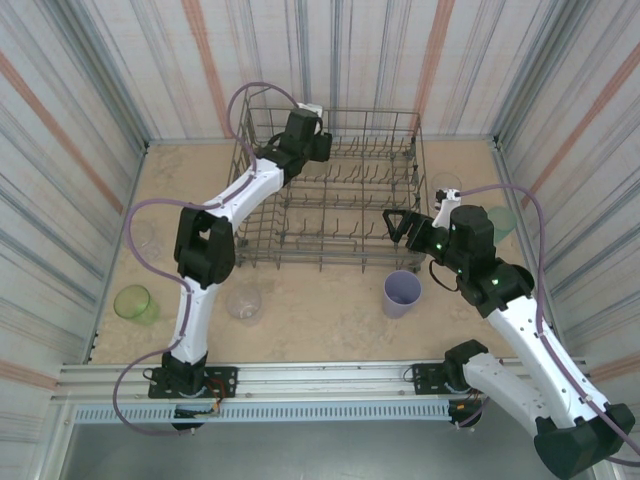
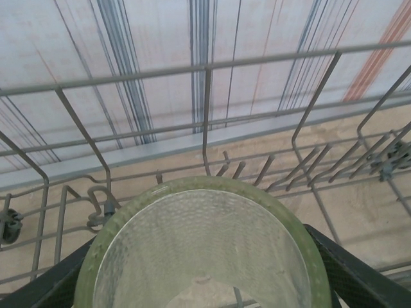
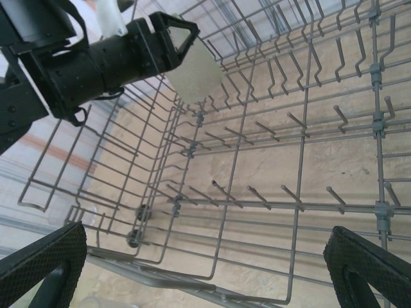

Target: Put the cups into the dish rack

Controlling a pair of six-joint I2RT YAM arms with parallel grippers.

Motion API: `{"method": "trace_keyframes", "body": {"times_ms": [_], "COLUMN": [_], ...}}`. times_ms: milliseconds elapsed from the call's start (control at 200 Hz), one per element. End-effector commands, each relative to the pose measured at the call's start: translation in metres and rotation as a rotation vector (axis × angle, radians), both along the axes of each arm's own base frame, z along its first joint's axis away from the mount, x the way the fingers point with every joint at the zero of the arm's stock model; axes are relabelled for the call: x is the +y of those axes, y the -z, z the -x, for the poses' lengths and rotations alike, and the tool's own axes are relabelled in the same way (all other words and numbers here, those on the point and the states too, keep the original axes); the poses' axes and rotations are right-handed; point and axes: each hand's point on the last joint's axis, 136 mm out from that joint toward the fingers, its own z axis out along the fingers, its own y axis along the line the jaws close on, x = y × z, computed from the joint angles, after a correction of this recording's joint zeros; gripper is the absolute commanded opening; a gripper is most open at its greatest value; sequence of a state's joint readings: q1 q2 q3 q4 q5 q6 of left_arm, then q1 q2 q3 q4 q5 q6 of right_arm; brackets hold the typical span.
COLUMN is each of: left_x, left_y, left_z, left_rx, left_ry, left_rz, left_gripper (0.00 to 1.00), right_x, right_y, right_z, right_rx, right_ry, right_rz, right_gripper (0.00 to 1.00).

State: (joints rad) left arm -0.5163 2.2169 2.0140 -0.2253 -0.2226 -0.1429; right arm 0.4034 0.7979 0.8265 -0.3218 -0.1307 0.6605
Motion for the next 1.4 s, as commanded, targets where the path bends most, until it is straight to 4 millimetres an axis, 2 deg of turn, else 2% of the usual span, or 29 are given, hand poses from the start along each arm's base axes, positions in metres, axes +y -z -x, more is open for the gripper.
{"method": "trace_keyframes", "body": {"times_ms": [0, 646, 776, 912, 1092, 1398], "left_x": [0.005, 0.008, 0.015, 0.022, 0.020, 0.021], "left_y": [0.008, 0.053, 0.060, 0.061, 0.071, 0.048], "left_z": [-0.009, -0.006, -0.005, -0.004, 0.001, 0.010], "left_rx": [-0.032, -0.029, -0.045, -0.103, -0.108, -0.199], "left_ry": [-0.019, -0.020, -0.052, -0.074, -0.060, -0.039], "left_rz": [-0.026, -0.052, -0.062, -0.082, -0.100, -0.137], "left_gripper": [0.06, 0.06, 0.11, 0.12, 0.14, 0.08], "right_x": [-0.001, 0.000, 0.001, 0.002, 0.003, 0.005], "right_y": [-0.005, -0.002, -0.002, -0.002, -0.001, 0.000], "right_z": [-0.002, -0.007, -0.009, -0.011, -0.015, -0.019], "right_rx": [-0.024, -0.015, -0.014, -0.014, -0.014, -0.012], "right_ry": [-0.009, -0.003, 0.000, -0.001, -0.004, -0.005], "right_rz": [0.013, 0.015, 0.012, 0.010, 0.010, 0.009], "right_gripper": [0.99, 0.99, 0.99, 0.99, 0.99, 0.99]}}
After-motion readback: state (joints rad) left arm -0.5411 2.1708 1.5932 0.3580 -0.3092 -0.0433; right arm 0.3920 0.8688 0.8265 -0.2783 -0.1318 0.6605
